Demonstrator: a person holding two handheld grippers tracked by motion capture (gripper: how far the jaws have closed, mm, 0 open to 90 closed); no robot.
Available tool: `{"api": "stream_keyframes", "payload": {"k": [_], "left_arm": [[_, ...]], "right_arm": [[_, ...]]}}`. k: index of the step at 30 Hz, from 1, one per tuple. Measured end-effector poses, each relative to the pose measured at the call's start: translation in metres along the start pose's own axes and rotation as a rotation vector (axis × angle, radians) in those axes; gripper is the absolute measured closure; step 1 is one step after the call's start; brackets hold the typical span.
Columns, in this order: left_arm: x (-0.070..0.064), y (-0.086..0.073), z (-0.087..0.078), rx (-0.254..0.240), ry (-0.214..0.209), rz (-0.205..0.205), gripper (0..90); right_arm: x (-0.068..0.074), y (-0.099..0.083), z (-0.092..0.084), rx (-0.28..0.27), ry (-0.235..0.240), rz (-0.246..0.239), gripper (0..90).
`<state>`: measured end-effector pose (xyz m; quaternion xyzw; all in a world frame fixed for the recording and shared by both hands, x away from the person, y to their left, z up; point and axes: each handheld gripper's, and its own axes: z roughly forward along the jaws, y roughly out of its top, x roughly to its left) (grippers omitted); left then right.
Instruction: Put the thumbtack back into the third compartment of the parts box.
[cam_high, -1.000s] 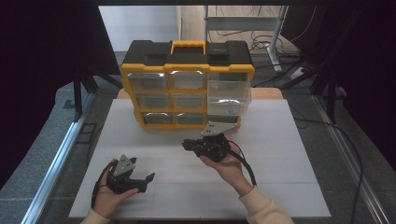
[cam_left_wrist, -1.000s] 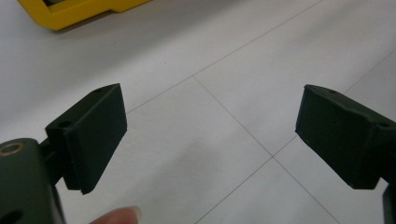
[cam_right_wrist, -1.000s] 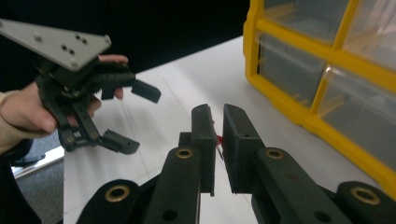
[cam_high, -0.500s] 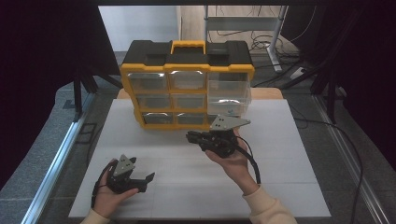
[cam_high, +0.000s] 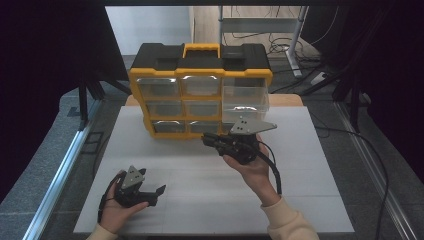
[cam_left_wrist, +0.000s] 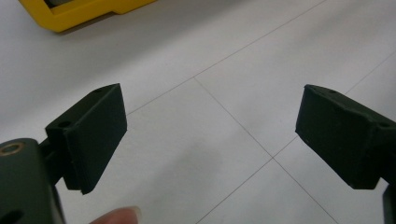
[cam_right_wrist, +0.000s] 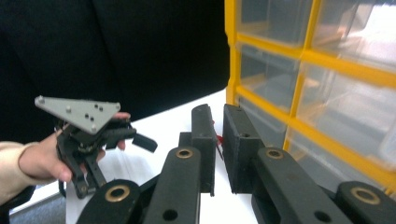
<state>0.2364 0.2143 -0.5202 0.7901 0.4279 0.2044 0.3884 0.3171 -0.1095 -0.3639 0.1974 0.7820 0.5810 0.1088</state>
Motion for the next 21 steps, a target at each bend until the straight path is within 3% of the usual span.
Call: {"api": "stream_keyframes", "payload": {"k": [7,11,17,21], "left_arm": [[0.001,0.0,-0.001,0.0,-0.001,0.0,9.5],[0.0,0.001,-0.002,-0.006,0.0,-0.002,9.5],[0.0,0.003,-0.004,-0.021,-0.005,-0.009,9.4],[0.001,0.004,-0.005,-0.026,-0.004,-0.014,9.4]], "right_arm": [[-0.005,0.031,-0.012,-0.056,-0.042,-0.022,83.1],[-0.013,0.048,-0.024,-0.074,-0.104,-0.027,83.1],[-0.032,0.065,-0.042,-0.096,-0.182,-0.016,83.1],[-0.049,0.071,-0.049,-0.105,-0.237,0.019,83.0]]}}
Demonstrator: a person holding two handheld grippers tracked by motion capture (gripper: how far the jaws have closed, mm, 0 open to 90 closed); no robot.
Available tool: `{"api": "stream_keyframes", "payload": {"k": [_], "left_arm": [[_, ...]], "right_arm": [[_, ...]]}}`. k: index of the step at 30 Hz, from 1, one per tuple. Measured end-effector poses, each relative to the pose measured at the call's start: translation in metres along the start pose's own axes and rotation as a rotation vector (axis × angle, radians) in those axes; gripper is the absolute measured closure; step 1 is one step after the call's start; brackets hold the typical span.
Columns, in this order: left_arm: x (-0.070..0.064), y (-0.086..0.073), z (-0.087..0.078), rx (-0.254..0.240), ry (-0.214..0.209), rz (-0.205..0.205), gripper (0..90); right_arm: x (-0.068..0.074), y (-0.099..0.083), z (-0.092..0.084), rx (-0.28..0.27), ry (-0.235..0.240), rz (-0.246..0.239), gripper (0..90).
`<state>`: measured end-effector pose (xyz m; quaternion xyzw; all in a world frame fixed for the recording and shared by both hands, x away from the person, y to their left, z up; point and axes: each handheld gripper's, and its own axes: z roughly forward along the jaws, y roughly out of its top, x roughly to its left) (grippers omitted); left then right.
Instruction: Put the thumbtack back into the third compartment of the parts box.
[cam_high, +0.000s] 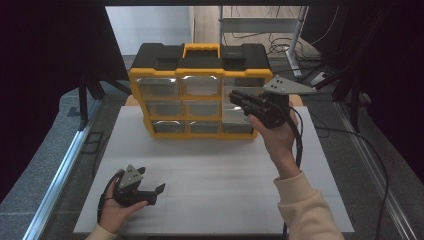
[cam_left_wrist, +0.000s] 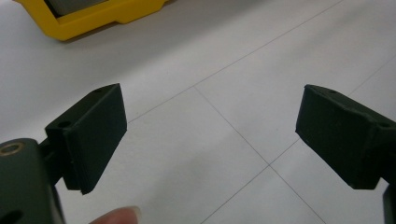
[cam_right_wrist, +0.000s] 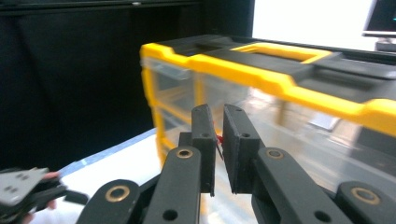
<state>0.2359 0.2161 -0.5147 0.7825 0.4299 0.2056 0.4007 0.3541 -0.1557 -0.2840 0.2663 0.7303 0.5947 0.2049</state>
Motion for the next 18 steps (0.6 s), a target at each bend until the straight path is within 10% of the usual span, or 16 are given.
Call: {"api": "stream_keyframes", "payload": {"k": [8,13,18], "left_arm": [[0.003,-0.002,-0.003,-0.003,0.01,-0.011,9.4],[0.003,-0.001,0.0,0.001,0.004,-0.005,9.4],[0.002,-0.002,-0.001,0.003,0.001,-0.004,9.4]], "right_arm": [[-0.021,0.007,0.004,0.041,-0.093,0.001,81.5],[-0.018,0.005,0.005,0.02,-0.116,-0.011,43.1],[-0.008,0.003,-0.011,-0.02,-0.061,-0.001,35.5]]}}
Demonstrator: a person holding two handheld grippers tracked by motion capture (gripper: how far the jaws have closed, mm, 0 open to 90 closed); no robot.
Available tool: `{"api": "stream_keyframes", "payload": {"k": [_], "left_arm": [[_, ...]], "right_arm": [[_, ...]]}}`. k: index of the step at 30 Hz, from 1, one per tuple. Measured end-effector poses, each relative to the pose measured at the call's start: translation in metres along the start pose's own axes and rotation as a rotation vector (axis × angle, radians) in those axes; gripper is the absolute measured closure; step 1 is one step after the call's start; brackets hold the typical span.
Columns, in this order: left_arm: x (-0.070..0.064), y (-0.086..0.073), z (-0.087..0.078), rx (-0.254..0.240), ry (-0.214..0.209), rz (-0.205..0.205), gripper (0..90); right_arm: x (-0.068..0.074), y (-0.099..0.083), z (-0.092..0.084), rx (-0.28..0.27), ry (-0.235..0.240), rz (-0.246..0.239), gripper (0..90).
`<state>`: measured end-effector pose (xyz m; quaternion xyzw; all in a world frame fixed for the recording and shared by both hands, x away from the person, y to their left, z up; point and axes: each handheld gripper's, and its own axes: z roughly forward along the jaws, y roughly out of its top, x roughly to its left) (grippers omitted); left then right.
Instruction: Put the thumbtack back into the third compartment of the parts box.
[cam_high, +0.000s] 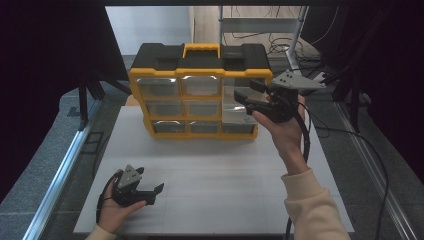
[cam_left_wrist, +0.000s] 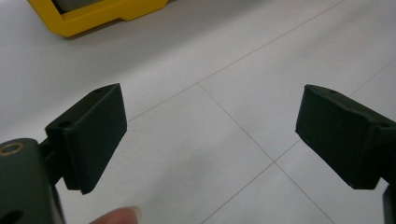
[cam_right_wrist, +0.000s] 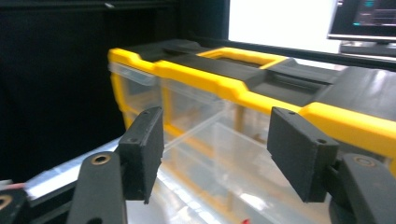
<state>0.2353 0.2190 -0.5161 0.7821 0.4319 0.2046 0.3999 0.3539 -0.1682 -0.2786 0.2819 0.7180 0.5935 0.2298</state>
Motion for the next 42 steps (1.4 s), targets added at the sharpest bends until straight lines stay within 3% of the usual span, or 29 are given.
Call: {"api": "stream_keyframes", "payload": {"k": [7,13,20,24,37,42], "left_arm": [[0.0,-0.001,-0.001,0.001,0.001,-0.004,9.4],[0.001,-0.001,-0.001,0.003,0.0,-0.006,9.4],[0.001,0.0,0.0,0.002,0.003,-0.006,9.4],[0.001,0.0,0.001,0.007,0.002,-0.006,9.4],[0.002,-0.001,0.001,0.008,0.009,-0.003,9.5],[0.001,-0.001,0.002,0.01,0.011,0.002,9.4]], "right_arm": [[0.015,-0.017,-0.034,0.007,0.073,-0.014,34.1],[0.022,-0.049,-0.06,0.075,0.066,-0.034,33.2],[0.007,-0.122,-0.073,0.203,0.033,0.034,32.1],[-0.002,-0.154,-0.077,0.258,0.017,0.072,31.6],[-0.026,-0.222,-0.084,0.309,-0.059,0.164,30.7],[-0.028,-0.237,-0.08,0.361,-0.061,0.148,30.4]]}}
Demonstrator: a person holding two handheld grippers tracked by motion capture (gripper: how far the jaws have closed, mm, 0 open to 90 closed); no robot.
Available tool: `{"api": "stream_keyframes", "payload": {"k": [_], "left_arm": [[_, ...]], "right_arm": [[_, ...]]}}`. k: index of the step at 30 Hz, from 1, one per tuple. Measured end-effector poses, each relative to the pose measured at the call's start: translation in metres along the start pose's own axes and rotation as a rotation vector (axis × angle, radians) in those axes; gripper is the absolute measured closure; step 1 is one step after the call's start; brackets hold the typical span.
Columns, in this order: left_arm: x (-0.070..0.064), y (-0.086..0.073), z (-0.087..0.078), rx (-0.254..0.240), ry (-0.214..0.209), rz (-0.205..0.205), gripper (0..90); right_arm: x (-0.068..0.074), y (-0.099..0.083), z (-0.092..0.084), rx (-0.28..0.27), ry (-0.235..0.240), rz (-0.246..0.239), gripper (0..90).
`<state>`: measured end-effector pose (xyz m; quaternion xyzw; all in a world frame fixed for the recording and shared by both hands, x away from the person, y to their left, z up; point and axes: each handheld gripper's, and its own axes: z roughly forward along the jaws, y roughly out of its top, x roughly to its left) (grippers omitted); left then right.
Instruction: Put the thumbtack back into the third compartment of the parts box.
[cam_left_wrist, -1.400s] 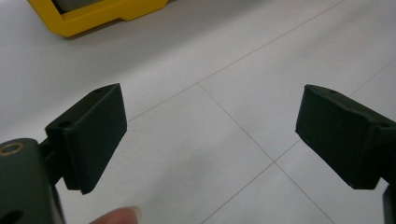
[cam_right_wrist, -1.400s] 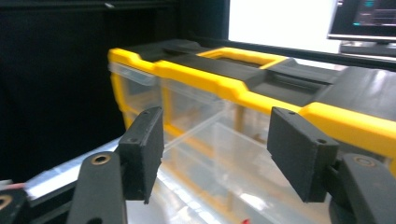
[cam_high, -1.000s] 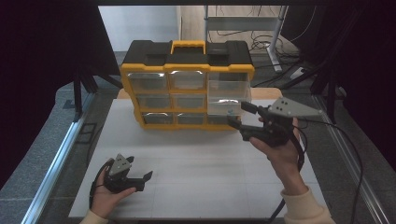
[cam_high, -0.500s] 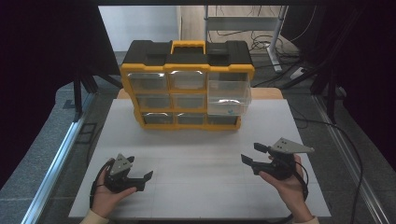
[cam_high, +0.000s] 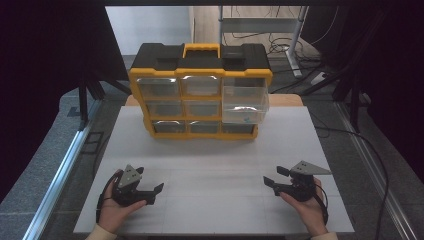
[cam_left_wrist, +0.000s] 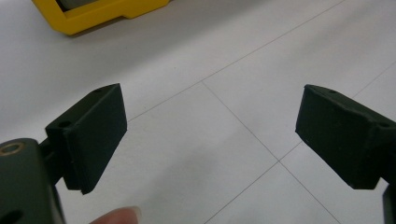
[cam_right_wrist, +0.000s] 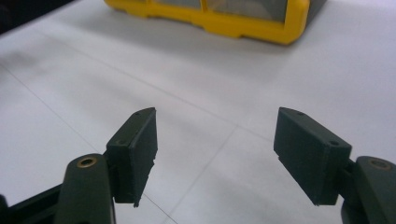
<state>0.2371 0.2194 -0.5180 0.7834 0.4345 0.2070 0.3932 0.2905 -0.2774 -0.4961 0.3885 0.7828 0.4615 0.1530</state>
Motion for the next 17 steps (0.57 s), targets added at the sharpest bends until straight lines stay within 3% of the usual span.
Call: {"api": "stream_keyframes", "payload": {"k": [5,17], "left_arm": [[0.0004,0.0002,0.0009,0.003,0.0,0.0,9.5],[0.0003,0.0022,0.0025,0.002,0.002,-0.005,9.3]], "right_arm": [[0.0016,-0.0018,0.0029,0.016,-0.008,-0.029,30.0],[-0.0003,-0.0031,0.0028,0.012,-0.008,-0.026,30.0]]}}
